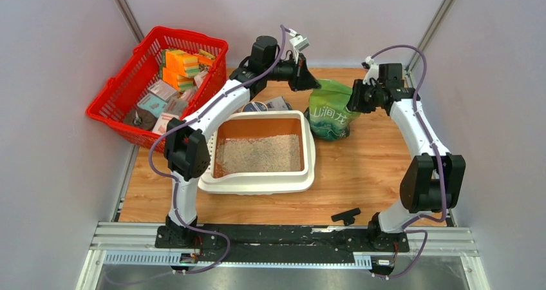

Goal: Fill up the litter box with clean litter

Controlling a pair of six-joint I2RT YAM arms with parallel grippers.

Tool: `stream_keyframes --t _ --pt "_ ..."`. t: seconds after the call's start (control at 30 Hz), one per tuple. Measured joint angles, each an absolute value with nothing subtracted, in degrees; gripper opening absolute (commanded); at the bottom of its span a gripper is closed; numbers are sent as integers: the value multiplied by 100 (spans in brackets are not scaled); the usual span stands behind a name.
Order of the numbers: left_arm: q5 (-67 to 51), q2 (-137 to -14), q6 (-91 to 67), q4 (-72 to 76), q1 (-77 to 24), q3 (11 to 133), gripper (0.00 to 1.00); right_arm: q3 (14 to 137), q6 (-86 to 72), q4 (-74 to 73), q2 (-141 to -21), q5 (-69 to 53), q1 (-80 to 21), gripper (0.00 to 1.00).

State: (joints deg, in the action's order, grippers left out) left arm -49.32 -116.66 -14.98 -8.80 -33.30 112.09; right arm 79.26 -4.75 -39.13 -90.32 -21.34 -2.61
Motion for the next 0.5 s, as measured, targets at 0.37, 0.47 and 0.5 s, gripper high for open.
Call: stream_keyframes --t 0.37,0.47,0.5 --pt "-4934 -11666 -1509 -790 -3330 11201 0 7686 -2182 -3170 -9308 -4407 578 0" --pt "-4921 -11664 -1472 -790 -3330 11201 0 7686 -2692 -2915 -9325 -4888 779 0" --pt "-4917 -11660 -1444 -797 -3330 11201 0 7686 -2860 -2836 -9330 -5039 880 0"
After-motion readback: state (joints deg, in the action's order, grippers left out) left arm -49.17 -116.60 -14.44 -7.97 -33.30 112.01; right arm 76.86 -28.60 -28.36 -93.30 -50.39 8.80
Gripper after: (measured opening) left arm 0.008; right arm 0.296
